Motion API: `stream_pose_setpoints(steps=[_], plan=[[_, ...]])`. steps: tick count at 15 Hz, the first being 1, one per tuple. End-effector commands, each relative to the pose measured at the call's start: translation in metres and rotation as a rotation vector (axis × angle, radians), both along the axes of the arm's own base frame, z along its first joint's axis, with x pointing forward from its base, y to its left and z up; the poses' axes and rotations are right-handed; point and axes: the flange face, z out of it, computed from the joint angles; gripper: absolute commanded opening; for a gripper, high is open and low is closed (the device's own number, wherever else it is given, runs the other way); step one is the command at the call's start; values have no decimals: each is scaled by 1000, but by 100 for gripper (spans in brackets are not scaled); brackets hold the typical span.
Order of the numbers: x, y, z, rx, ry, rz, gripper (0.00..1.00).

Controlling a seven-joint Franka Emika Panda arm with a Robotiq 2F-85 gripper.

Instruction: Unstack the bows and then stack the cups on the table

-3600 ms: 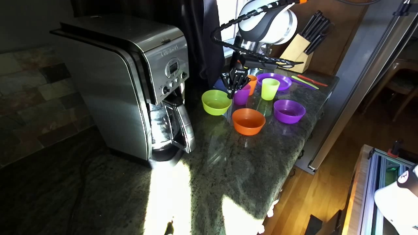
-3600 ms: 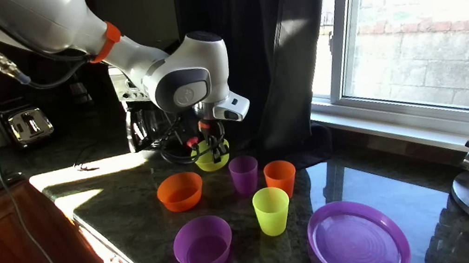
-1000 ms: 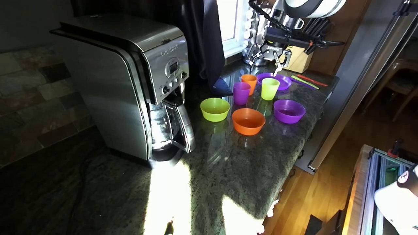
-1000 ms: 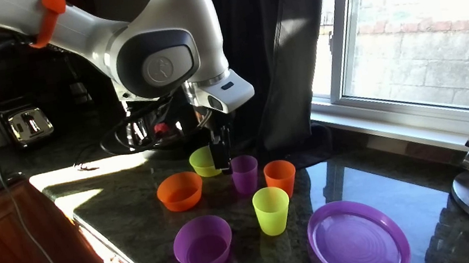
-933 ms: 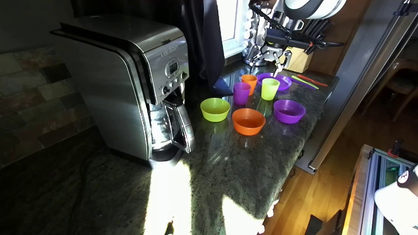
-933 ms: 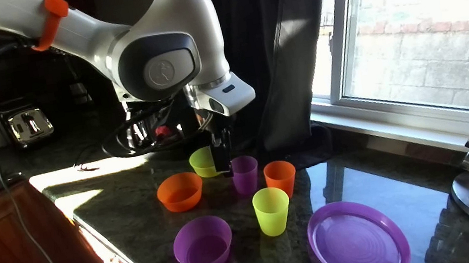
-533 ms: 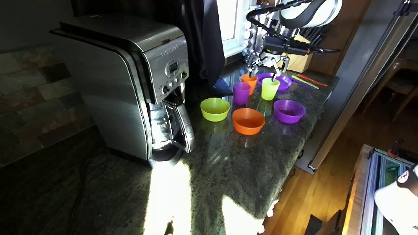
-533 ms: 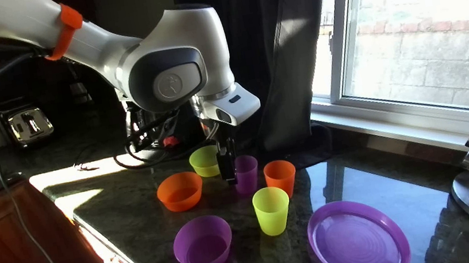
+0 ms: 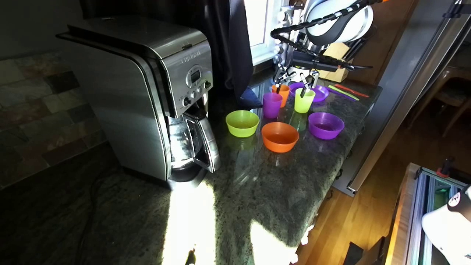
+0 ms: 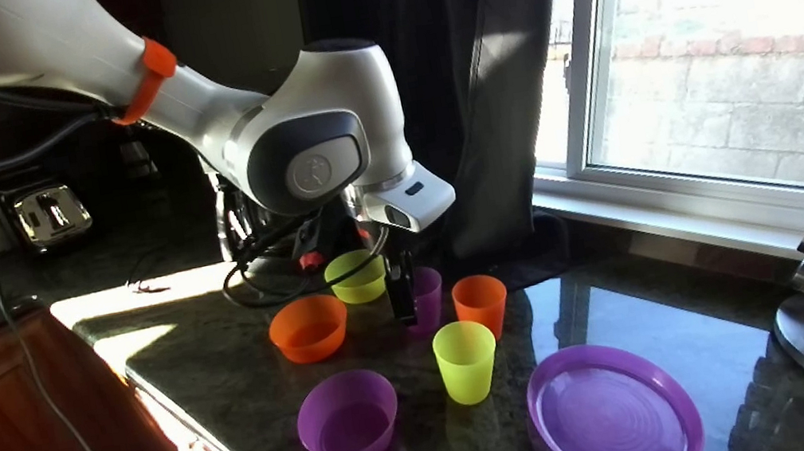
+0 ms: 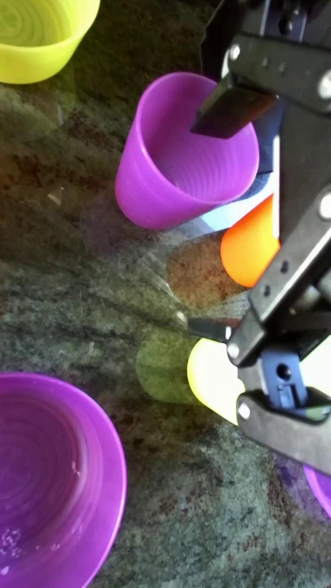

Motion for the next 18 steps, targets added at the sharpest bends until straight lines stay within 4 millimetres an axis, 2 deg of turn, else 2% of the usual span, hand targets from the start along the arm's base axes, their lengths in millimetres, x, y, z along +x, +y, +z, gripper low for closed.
stream_pose_setpoints(steps=[1,2,3,5,6,10,14,18], plan=[[13,3,-13,-2,11,26,100],[15,5,-15,-1,16,30,95],[17,6,-18,1,18,29,74],[21,8,-22,1,25,32,69],[22,9,-24,0,29,35,63],[26,14,-26,-4,33,50,30],[21,18,-12,-9,16,71,2],[12,13,14,-4,-23,108,1]])
